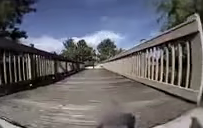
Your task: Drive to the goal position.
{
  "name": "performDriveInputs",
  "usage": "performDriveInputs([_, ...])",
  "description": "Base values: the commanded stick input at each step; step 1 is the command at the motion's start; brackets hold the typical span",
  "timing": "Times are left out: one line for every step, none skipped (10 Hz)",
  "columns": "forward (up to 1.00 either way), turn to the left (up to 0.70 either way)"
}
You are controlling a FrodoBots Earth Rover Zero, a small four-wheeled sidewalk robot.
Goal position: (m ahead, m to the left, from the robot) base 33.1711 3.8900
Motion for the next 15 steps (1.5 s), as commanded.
performDriveInputs([0.85,0.0])
performDriveInputs([0.85,0.08])
performDriveInputs([0.85,0.25])
performDriveInputs([0.85,0.34])
performDriveInputs([0.85,0.14])
performDriveInputs([0.85,0.0])
performDriveInputs([0.85,0.0])
performDriveInputs([0.85,0.0])
performDriveInputs([0.85,0.0])
performDriveInputs([0.85,0.0])
performDriveInputs([0.85,0.0])
performDriveInputs([0.85,0.0])
performDriveInputs([0.85,0.0])
performDriveInputs([0.85,0.0])
performDriveInputs([0.85,0.0])
